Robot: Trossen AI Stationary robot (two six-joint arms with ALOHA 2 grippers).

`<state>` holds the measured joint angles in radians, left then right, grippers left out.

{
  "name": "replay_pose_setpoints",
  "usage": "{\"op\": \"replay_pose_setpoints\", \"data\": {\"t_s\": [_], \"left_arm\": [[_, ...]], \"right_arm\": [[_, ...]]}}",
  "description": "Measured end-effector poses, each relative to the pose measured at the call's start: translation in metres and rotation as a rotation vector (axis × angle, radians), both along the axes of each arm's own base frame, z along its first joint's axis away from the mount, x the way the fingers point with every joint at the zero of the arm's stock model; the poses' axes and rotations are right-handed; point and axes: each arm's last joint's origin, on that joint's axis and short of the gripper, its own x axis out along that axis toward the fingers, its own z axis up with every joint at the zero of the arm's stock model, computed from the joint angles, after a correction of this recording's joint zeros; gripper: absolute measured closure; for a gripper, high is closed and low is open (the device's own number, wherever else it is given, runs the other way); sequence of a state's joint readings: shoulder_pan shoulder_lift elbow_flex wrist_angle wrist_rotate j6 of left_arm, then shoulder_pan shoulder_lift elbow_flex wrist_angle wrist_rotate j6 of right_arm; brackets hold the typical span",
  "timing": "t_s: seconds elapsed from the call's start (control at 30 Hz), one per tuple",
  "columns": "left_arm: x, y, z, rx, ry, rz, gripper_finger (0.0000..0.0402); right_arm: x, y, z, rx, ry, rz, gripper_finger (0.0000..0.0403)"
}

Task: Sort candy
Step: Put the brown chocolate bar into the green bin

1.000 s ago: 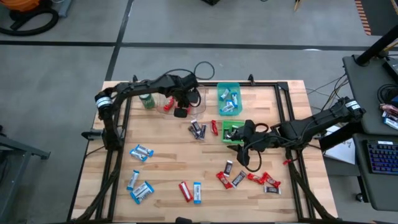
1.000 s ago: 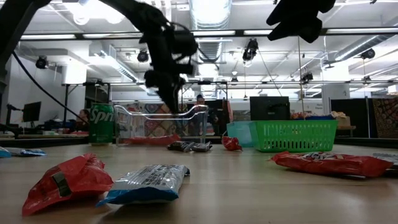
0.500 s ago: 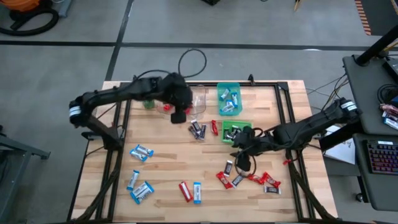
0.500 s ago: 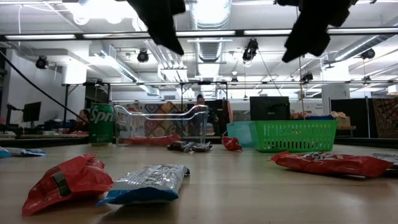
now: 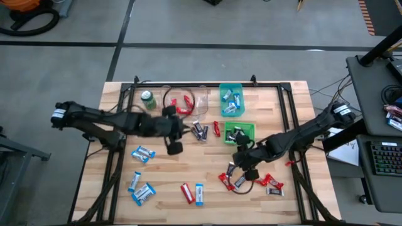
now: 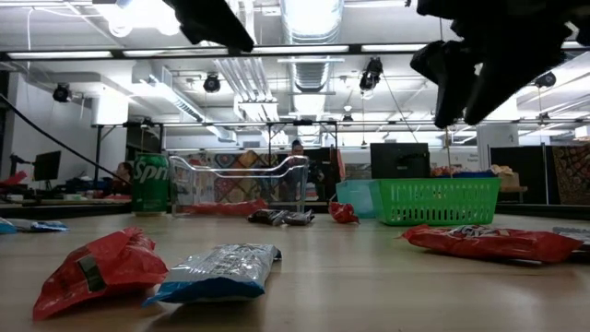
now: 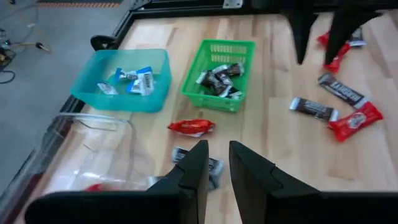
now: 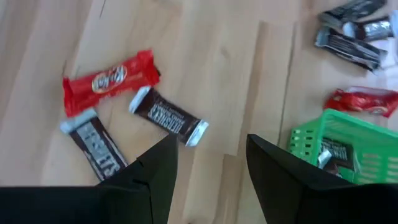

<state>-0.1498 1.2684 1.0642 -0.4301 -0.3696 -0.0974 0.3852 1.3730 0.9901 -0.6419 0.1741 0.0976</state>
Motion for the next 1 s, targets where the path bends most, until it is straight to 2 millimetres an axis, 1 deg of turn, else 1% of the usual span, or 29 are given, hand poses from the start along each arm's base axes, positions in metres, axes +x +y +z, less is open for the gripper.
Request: {"op": "replay_pose_setpoints", "data": {"t_s": [0.2,0.3,0.4,0.6,0.87,1.0], "left_arm": [[-0.009,-0.035,-0.016,0.011,-0.056,0.03,0.0355],[-0.008,-0.048,-0.02,0.022,-0.071,0.043,0.0355],[-0.008,-0.057,-0.024,0.042,-0.065,0.039,0.0355],[-0.005,-0.062,-0.03,0.042,-0.058,0.044,0.0355],[-0.001,-0.064,-0.035,0.053,-0.042,0.05,0.0355],[0.0,-0.065,-0.037,0.056,-0.035,0.049,0.0355]], "right_arm": [[0.006,0.012,-0.019,-0.062,0.055,0.105,0.0225],[0.009,0.016,-0.028,-0.086,0.073,0.149,0.0225],[0.012,0.018,-0.038,-0.109,0.1,0.178,0.0225],[0.021,0.022,-0.053,-0.15,0.131,0.245,0.0225],[0.039,0.031,-0.066,-0.198,0.164,0.332,0.0225],[0.042,0.032,-0.073,-0.228,0.215,0.374,0.0225]]}}
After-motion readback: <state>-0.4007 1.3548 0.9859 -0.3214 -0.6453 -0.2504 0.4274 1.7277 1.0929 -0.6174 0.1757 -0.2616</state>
